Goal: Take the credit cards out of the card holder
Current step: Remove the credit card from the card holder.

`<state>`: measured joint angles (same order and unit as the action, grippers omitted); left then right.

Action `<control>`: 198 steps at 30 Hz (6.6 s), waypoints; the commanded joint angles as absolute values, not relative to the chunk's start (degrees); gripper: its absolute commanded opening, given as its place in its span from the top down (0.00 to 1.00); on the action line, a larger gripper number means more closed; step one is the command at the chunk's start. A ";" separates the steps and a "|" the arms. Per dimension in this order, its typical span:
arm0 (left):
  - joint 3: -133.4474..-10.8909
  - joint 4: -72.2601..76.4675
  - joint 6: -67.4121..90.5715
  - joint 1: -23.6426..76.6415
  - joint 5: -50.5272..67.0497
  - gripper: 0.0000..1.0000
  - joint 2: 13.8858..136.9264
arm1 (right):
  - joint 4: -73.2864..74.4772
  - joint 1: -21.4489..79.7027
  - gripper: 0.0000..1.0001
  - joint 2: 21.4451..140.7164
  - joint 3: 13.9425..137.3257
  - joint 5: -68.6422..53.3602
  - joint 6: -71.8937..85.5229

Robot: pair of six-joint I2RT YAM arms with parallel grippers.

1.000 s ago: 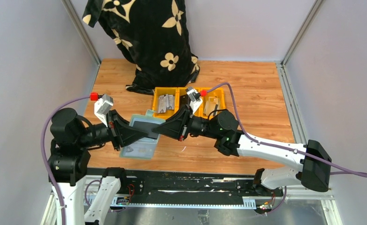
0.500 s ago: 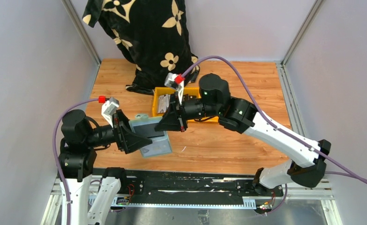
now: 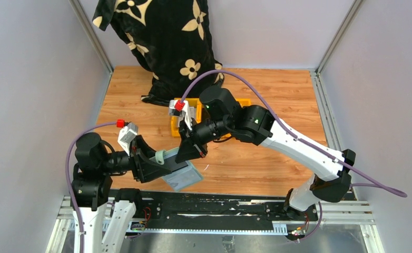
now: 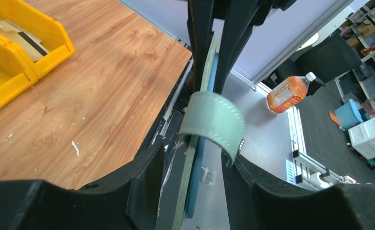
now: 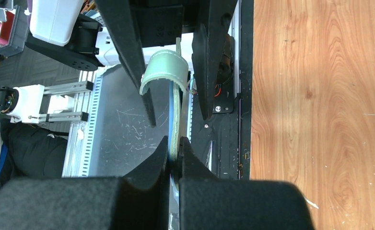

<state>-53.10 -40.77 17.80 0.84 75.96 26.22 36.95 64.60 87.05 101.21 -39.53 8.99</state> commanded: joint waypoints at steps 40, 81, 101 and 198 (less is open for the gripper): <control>-55.07 -40.75 19.21 0.97 79.10 0.76 24.59 | 43.40 66.62 1.00 88.28 107.17 -45.99 3.43; -61.34 -40.79 23.79 0.97 76.39 1.00 32.63 | -5.20 60.48 0.44 73.38 71.61 -46.62 28.57; -48.71 -11.25 53.15 0.97 50.95 1.00 24.50 | -23.58 59.70 0.38 64.93 59.00 -24.31 49.76; -55.60 -15.89 47.75 0.97 49.79 0.99 24.21 | -38.55 59.92 1.00 60.85 44.96 -26.86 59.13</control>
